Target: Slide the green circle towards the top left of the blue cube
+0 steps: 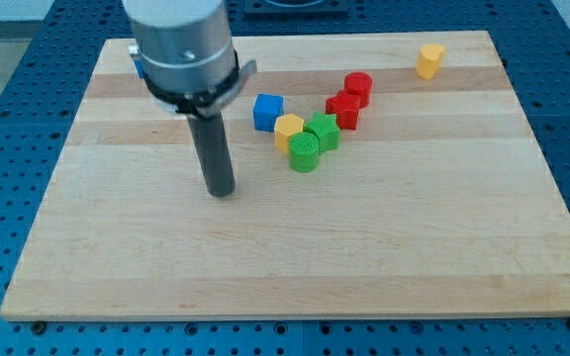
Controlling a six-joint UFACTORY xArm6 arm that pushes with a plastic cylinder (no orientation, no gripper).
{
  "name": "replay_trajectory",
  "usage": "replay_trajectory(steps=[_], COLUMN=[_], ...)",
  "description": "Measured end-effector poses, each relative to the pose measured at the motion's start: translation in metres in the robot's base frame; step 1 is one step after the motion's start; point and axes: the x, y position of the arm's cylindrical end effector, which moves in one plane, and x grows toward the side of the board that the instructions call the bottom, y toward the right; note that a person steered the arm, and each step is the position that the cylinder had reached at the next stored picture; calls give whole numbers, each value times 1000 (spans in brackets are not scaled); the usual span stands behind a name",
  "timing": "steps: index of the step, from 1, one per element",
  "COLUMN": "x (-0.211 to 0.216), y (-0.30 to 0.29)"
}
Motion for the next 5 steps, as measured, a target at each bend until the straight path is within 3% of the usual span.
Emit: replay_trajectory(steps=[3,5], x=[-18,-35], y=[132,145])
